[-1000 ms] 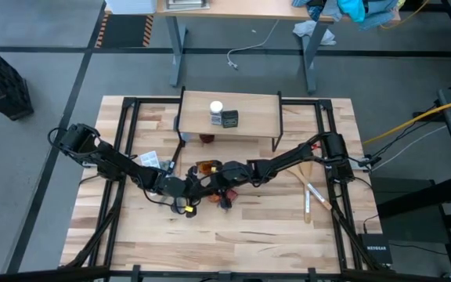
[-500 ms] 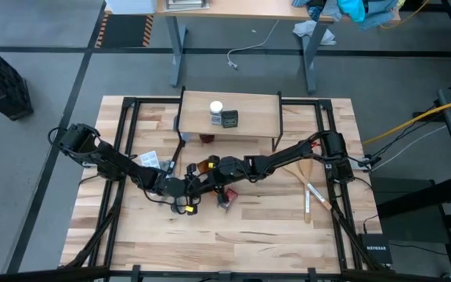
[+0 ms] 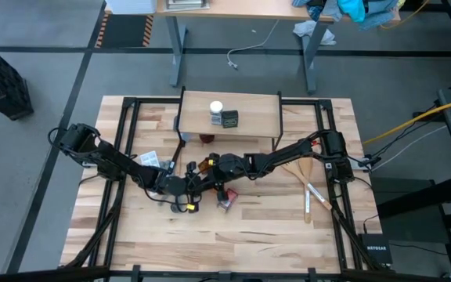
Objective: Shelf spices
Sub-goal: Adjust the bottom orange seasoning pack
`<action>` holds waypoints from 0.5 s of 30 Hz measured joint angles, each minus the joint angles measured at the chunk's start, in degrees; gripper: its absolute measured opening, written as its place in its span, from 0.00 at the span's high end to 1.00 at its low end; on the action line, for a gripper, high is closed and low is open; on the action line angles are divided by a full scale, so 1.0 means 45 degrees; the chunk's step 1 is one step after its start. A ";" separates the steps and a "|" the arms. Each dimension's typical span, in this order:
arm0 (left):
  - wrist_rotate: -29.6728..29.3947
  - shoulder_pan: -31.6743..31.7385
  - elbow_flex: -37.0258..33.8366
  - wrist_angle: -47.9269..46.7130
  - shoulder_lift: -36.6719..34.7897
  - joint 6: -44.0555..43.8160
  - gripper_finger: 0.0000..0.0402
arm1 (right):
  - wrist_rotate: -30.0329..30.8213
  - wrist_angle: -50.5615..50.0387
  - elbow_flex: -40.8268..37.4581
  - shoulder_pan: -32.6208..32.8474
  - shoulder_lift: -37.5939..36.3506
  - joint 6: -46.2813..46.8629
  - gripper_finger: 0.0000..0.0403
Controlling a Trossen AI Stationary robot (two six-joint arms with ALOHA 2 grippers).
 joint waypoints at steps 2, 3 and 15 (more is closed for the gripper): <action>-0.0040 -0.0087 0.0000 0.0000 0.0000 0.0000 0.99 | 0.0000 -0.0004 0.0005 0.0013 0.0000 0.0289 0.98; -0.0062 -0.0111 0.0000 0.0000 0.0000 0.0000 0.99 | -0.0025 -0.0009 0.0005 0.0014 0.0000 0.0355 0.98; 0.0056 -0.0126 0.0000 0.0059 -0.0146 0.0418 0.99 | -0.0589 -0.0008 0.0015 0.0004 -0.0024 0.0405 0.98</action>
